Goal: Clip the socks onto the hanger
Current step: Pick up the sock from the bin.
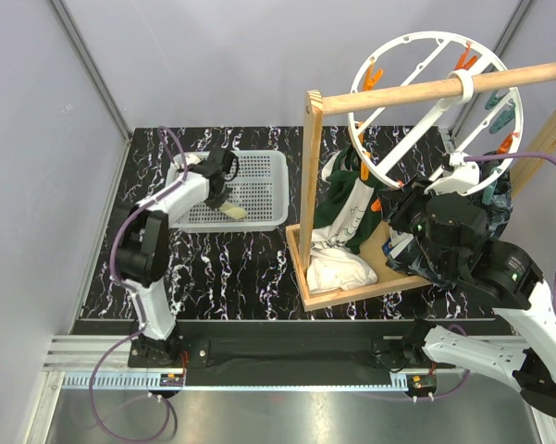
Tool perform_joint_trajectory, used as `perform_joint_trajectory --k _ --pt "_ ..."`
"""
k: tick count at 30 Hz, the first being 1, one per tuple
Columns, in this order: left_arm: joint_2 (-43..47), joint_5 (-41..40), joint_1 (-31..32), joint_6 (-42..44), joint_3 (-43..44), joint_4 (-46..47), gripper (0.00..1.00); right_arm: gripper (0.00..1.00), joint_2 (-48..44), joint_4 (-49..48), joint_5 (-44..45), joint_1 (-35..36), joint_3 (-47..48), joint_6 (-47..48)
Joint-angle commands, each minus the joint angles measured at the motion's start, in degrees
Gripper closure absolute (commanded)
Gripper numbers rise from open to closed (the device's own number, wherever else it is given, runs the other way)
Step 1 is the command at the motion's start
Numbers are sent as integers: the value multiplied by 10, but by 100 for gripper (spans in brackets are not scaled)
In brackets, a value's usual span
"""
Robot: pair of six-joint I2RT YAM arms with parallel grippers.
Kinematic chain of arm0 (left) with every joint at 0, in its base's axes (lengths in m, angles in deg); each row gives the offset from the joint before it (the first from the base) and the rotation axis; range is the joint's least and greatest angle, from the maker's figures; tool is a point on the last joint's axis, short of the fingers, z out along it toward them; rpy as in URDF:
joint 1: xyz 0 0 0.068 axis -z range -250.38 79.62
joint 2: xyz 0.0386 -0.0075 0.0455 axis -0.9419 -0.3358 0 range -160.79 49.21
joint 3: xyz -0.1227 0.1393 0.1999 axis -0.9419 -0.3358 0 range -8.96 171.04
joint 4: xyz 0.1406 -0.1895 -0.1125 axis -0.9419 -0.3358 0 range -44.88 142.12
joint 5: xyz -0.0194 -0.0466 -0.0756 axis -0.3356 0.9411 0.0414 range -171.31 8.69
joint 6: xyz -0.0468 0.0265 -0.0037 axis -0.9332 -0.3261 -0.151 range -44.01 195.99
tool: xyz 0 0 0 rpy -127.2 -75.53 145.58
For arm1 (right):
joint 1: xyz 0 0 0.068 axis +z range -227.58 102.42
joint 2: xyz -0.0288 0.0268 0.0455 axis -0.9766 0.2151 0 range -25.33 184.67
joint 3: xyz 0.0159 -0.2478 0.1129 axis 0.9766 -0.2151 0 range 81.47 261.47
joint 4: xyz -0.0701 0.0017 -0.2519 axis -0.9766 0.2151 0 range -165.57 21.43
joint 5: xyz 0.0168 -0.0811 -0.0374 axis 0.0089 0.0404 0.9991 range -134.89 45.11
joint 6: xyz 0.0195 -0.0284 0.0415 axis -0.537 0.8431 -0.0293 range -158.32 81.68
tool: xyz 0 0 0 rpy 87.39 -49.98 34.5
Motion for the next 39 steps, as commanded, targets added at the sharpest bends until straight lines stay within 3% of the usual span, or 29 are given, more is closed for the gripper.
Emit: perform_joint_trajectory --k 1,7,10,13,17,21,28,34,39 --pt "87 -36 0 73 -15 57 100 100 6 0 -13 0 -6 -5" --pt "241 26 13 211 -103 140 100 100 7 -2 -18 0 -6 -6" --pt "339 98 18 279 -156 178 100 100 7 -3 -21 1 -7 -6" --pt "447 217 19 341 -202 230 100 100 7 -1 -25 0 -5 -7" --pt "547 445 22 393 -238 252 100 100 4 2 -28 0 -4 -7" --pt "628 577 46 438 -254 242 100 100 -2 8 -32 0 -6 -9" --pt "631 561 214 488 -246 260 100 100 -6 5 -60 0 -5 -19" --pt "563 397 372 582 -204 253 100 100 -11 7 -87 0 1 -32" --pt "493 191 492 690 -156 259 100 100 -13 17 -94 0 4 -35"
